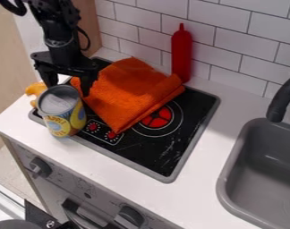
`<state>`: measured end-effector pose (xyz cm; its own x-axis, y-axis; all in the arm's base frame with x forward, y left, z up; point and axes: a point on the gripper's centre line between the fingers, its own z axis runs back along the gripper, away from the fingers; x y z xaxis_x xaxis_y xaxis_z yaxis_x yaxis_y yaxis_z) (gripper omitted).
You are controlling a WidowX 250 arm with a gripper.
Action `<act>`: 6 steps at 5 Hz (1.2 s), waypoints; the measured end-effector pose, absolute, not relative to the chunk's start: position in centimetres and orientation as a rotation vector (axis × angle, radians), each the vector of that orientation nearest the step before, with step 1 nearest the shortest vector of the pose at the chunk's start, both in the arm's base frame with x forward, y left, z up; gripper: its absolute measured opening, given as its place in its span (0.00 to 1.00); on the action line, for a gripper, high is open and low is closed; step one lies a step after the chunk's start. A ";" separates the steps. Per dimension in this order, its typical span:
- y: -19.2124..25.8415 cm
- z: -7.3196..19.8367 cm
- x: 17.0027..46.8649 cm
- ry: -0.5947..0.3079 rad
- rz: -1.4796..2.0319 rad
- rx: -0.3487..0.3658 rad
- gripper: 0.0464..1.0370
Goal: Move the can to bottom side of the stove
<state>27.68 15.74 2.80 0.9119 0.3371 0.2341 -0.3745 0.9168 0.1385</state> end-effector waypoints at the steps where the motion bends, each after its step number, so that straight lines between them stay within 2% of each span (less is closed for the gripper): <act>1: 14.9 2.7 27.7 -0.277 0.471 0.215 0.96; 6: 12.8 2.3 26.6 -0.286 0.489 0.208 0.96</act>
